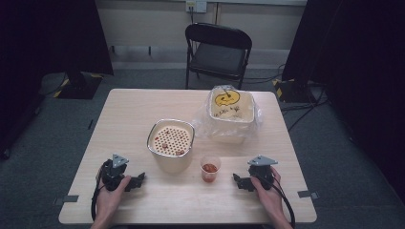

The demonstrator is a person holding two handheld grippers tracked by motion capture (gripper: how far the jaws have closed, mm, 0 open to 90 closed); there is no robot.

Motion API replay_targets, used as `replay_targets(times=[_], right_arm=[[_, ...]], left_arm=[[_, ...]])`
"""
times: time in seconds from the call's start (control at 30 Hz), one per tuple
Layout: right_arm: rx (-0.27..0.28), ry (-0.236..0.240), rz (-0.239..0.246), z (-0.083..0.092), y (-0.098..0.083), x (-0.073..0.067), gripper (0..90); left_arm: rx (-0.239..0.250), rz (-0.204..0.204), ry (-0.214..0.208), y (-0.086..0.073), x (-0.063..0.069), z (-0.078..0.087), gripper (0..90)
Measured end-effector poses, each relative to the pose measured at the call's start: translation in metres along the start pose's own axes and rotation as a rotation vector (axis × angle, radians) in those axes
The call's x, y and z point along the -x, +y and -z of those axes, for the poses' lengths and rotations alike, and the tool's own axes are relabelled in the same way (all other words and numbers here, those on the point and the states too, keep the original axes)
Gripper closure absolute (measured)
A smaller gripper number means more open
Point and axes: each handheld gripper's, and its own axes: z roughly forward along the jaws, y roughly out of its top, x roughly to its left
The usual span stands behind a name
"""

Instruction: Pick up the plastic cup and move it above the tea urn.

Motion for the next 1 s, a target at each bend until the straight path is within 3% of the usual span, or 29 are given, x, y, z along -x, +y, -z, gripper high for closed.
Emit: replay_targets(times=[0.17,0.27,0.37,0.4,0.43,0.53,0.7,0.8,1.0], right_arm=[[0.002,0.000,0.000,0.000,0.000,0.000,9.7],[0.001,0.005,0.012,0.004,0.001,-0.005,20.2],[0.009,0.065,0.048,0.011,0.002,-0.014,17.3],[0.009,0.065,0.048,0.011,0.002,-0.014,17.3],[0.018,0.116,0.059,0.017,0.002,-0.022,17.3],[0.034,0.199,0.082,0.022,0.003,-0.034,16.5],[0.052,0.252,0.126,0.023,0.011,-0.055,15.1],[0.075,0.272,0.127,0.020,0.017,-0.062,15.0],[0.085,0.304,0.132,-0.003,0.033,-0.073,19.1]], left_arm=[[0.000,0.000,0.000,0.000,0.000,0.000,0.0],[0.000,0.000,0.000,0.000,0.000,0.000,0.0],[0.000,0.000,0.000,0.000,0.000,0.000,0.0],[0.000,0.000,0.000,0.000,0.000,0.000,0.0],[0.000,0.000,0.000,0.000,0.000,0.000,0.0],[0.000,0.000,0.000,0.000,0.000,0.000,0.0],[0.000,0.000,0.000,0.000,0.000,0.000,0.0],[0.000,0.000,0.000,0.000,0.000,0.000,0.0],[0.000,0.000,0.000,0.000,0.000,0.000,0.0]])
